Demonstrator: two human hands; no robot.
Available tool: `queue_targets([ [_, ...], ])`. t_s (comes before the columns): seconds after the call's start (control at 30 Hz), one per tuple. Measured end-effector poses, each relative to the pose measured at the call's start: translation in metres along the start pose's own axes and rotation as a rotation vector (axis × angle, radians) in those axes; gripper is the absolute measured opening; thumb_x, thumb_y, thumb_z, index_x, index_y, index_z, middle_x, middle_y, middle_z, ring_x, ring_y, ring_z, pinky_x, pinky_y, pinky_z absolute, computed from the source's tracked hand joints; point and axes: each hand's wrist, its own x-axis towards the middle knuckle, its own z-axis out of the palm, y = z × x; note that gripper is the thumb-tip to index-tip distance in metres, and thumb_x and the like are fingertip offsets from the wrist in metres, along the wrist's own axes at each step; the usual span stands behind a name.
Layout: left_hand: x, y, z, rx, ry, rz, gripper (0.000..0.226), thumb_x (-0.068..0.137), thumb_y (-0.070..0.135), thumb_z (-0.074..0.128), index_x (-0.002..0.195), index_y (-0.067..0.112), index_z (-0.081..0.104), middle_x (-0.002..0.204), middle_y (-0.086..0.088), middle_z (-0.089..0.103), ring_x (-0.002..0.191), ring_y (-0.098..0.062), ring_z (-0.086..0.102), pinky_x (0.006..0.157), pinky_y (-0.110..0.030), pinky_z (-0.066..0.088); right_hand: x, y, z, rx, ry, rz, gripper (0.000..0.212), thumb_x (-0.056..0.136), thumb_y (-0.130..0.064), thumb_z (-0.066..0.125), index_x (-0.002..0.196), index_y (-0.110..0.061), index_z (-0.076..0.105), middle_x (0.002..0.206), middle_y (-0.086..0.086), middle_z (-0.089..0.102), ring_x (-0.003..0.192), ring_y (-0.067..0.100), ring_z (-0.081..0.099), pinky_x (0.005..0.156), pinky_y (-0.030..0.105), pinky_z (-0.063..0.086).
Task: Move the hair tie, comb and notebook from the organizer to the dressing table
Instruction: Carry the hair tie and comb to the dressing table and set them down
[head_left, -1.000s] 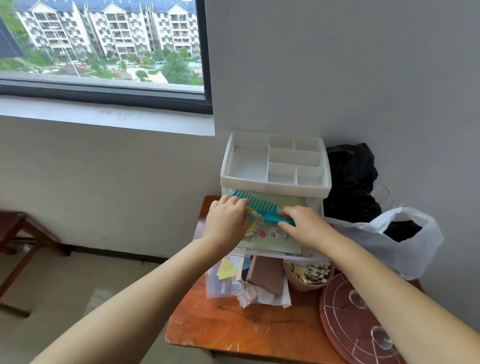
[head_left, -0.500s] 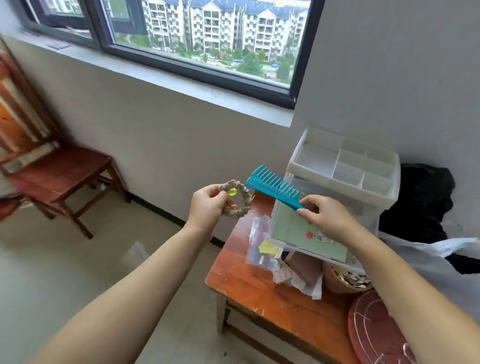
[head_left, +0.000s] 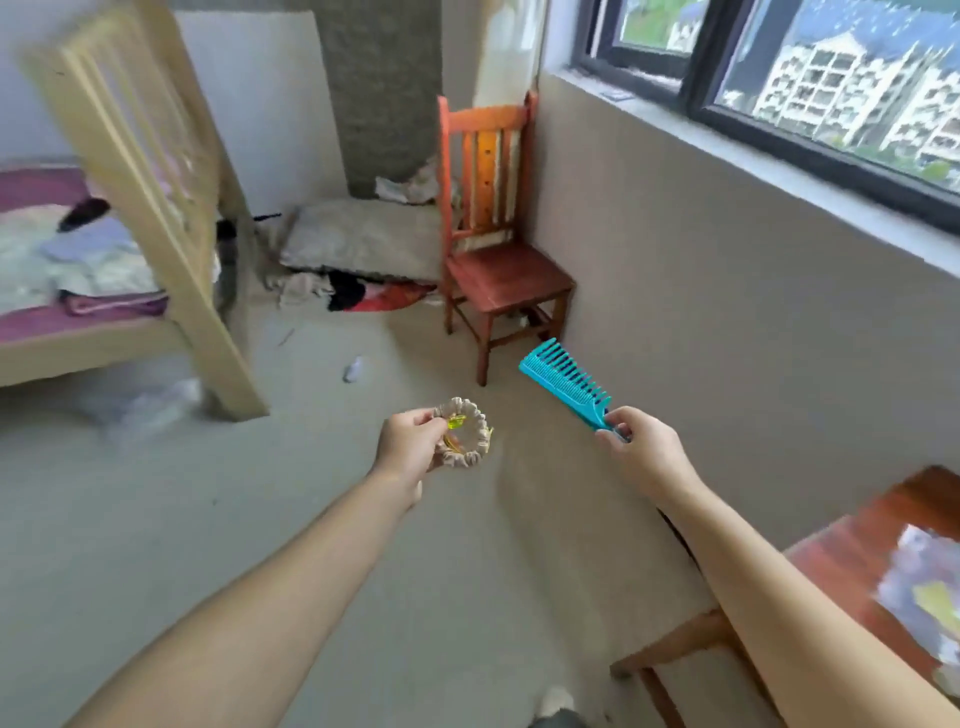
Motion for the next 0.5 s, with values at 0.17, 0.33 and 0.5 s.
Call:
queue_targets([
  [0.17, 0.007, -0.008, -0.141, -0.107, 0.327, -0.043, 0.027, 0.080, -0.006, 0.043, 0.072, 0.011, 0.064, 0.055, -0.009, 0.054, 0.053, -0.022, 0.054, 0.062, -0.031, 0.051, 0.010, -0.120, 0.121, -0.021, -0.242, -0.228, 0.019, 0.083, -0.016, 0.062, 0.101, -0.009, 0.066, 0.097, 0.011, 0.067, 0.089, 0.027, 0.059, 0.073, 0.028, 0.040],
  [0.33, 0.010, -0.018, -0.273, -0.225, 0.593, -0.082, 0.024, 0.082, -0.004, 0.044, 0.080, 0.009, 0.064, 0.059, -0.011, 0.054, 0.052, -0.020, 0.056, 0.059, -0.031, 0.052, 0.011, -0.239, 0.239, -0.060, -0.481, -0.424, 0.018, 0.088, -0.017, 0.054, 0.098, -0.008, 0.065, 0.077, 0.005, 0.060, 0.071, 0.026, 0.056, 0.061, 0.030, 0.039],
  [0.5, 0.021, -0.014, -0.406, -0.319, 0.889, -0.084, 0.017, 0.083, -0.003, 0.050, 0.079, 0.006, 0.063, 0.057, -0.010, 0.053, 0.043, -0.016, 0.055, 0.046, -0.024, 0.051, 0.008, -0.364, 0.359, -0.086, -0.673, -0.634, 0.017, 0.089, -0.017, 0.052, 0.096, -0.006, 0.063, 0.084, 0.013, 0.065, 0.074, 0.028, 0.056, 0.062, 0.030, 0.037],
])
